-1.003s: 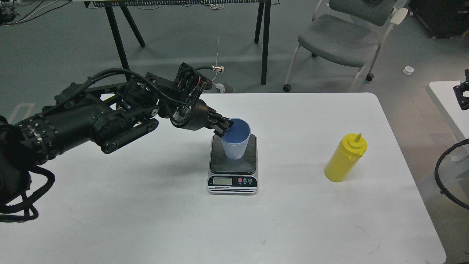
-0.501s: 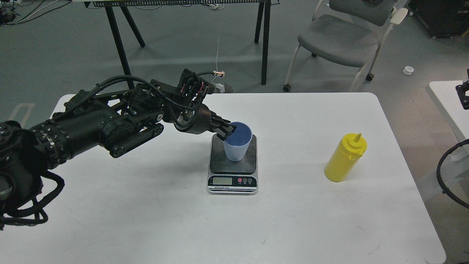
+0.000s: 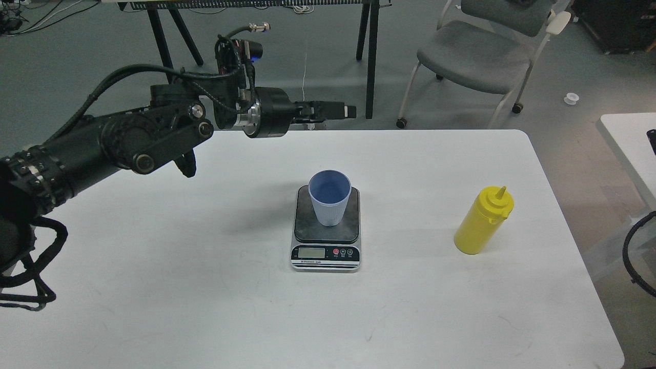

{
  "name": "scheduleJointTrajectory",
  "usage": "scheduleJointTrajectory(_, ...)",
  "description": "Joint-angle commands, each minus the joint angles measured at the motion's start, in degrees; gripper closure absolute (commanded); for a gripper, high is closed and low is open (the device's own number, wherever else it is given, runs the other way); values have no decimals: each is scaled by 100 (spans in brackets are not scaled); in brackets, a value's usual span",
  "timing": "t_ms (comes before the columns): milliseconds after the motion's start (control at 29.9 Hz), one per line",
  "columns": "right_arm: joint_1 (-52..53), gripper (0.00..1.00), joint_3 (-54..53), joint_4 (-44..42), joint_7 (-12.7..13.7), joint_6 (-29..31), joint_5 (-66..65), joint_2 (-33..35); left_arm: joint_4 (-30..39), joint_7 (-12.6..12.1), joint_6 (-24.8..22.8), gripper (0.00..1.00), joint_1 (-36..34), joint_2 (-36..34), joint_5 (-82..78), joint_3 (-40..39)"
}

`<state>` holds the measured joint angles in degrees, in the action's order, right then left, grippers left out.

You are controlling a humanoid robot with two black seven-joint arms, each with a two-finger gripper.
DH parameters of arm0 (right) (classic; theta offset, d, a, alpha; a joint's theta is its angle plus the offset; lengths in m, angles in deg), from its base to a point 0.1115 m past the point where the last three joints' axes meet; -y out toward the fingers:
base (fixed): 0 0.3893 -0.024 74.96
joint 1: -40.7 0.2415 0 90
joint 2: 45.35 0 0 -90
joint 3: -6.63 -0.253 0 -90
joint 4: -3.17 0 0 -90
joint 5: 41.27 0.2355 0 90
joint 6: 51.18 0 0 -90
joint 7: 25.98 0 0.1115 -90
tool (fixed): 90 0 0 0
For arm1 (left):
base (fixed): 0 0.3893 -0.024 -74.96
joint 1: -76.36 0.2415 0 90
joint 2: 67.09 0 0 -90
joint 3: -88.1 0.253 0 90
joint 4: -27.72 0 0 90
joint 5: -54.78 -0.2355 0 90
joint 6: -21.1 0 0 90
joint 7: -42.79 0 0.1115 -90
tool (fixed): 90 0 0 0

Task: Pour seasoning into cup on scale with both arms
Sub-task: 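Open the left gripper, release the cup, and withdraw the left arm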

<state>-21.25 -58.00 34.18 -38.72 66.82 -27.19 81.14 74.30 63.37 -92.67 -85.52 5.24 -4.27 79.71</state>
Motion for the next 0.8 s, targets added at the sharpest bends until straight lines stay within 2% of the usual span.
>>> scheduleJointTrajectory(0, -746, 0, -6, 851, 0, 0, 375, 340, -175, 43, 12, 1, -28, -88, 1516, -355)
scheduleJointTrajectory(167, -1959, 0, -129, 2100, -53, 0, 974, 762, -474, 35, -75, 0, 33, -79, 3160, -1198)
scheduleJointTrajectory(535, -3955, 0, -226, 3885, -70, 0, 930, 675, -711, -9, -137, 0, 937, -166, 6457, -2631)
scheduleJointTrajectory(769, -4264, 0, 116, 3956, -70, 0, 790, -71, -975, -431, -225, 0, 1588, -184, 7170, -3510)
